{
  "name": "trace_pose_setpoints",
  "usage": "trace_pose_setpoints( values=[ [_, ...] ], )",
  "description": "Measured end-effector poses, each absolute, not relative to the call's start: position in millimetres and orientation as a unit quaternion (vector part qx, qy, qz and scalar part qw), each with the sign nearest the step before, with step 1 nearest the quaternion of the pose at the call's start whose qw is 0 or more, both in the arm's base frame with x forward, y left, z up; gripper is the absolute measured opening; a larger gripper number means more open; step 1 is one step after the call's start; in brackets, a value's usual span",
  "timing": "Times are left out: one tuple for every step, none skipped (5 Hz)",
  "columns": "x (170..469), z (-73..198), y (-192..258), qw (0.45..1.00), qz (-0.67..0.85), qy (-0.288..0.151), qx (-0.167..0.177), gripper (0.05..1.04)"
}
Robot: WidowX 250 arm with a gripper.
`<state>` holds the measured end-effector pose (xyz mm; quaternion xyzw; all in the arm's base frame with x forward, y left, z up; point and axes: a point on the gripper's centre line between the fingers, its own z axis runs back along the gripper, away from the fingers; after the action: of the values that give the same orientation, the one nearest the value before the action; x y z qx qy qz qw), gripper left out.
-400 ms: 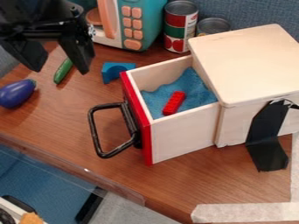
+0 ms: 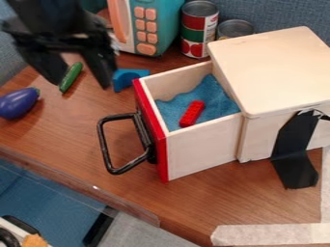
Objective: Moved out the red thing from the drawer
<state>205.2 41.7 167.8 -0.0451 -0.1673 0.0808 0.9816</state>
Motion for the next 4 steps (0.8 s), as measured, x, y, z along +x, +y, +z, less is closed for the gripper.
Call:
trace_pose_setpoints(
  values=[
    [223, 171, 40, 0.982, 0.056, -0.174, -0.043, 0.999],
    [242, 164, 35, 0.984, 0.041, -0.167, -0.046, 0.999],
    [255, 155, 28, 0.986, 0.033, -0.158, -0.046, 0.999],
    [267, 144, 18, 0.985, 0.022, -0.163, -0.045, 0.999]
  ],
)
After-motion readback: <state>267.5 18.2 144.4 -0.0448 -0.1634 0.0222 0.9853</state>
